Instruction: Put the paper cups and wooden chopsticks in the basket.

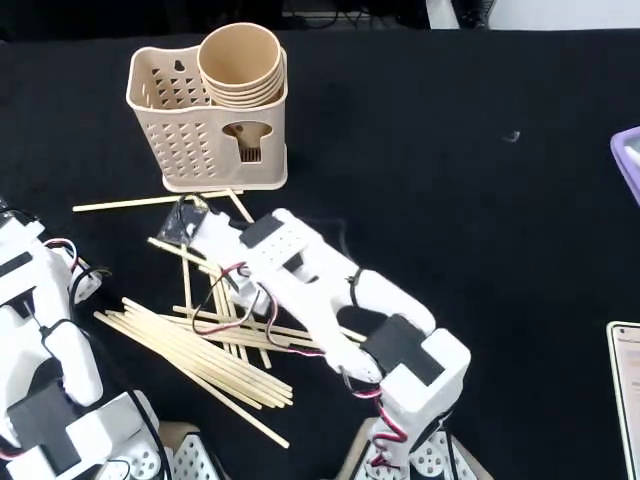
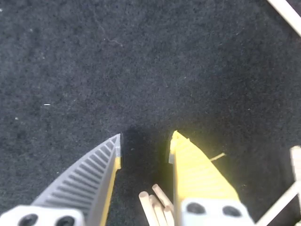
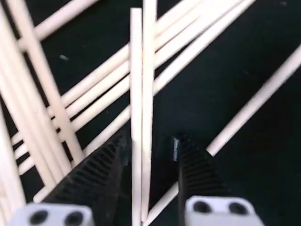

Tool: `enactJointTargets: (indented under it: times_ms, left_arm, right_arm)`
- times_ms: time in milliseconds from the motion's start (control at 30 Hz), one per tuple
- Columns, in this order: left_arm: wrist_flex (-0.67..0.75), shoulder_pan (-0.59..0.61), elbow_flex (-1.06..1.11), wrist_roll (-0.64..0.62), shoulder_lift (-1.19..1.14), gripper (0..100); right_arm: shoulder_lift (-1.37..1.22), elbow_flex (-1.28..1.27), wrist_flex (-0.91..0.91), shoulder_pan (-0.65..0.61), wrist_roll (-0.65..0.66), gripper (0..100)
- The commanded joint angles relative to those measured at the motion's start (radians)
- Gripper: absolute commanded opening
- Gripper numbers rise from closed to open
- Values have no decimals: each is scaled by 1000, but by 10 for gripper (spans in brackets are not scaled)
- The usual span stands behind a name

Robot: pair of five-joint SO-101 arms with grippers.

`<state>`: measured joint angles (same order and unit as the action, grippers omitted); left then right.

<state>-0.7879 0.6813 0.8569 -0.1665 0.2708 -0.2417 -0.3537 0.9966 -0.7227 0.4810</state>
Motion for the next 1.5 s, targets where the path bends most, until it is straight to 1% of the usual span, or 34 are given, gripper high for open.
enactJointTargets:
  times_ms: [0,100,400,433,500,533,633,733,867,1000,1167,1233,1300,1400,1467]
  left_arm:
    - [14,12,-8,-5,15,177]
    - [12,12,-8,-5,15,177]
    - [12,12,-7,-5,15,177]
    - [12,12,-7,-5,15,177]
    - [12,12,-7,-5,15,177]
    - [12,12,-7,-5,15,177]
    - [14,12,-5,-5,15,177]
    - [15,12,-5,-5,15,177]
    - [17,12,-5,-5,15,177]
    - [17,12,-5,-5,15,177]
    - [17,12,-5,-8,15,177]
    - [17,12,-5,-8,15,177]
    - [17,12,-5,-8,15,177]
    - [17,12,-5,-8,15,177]
    - [17,12,-5,-8,15,177]
  right_arm:
    - [-4,73,2,15,-5,99]
    - [-8,65,-32,15,-5,92]
    - [-28,68,-38,26,-3,87]
    - [-28,68,-38,34,-3,78]
    - [-19,71,-38,57,-3,8]
    - [-13,76,-34,72,-3,11]
    - [48,93,3,112,-3,11]
    - [159,85,58,120,-3,10]
    - [305,73,163,86,-11,10]
    - [440,71,252,15,-12,10]
    - [628,128,259,-52,-12,10]
    - [690,185,192,-49,-32,10]
    - [722,234,44,-49,-115,10]
    - [713,262,-269,-49,-264,11]
    - [674,260,-525,-48,-308,11]
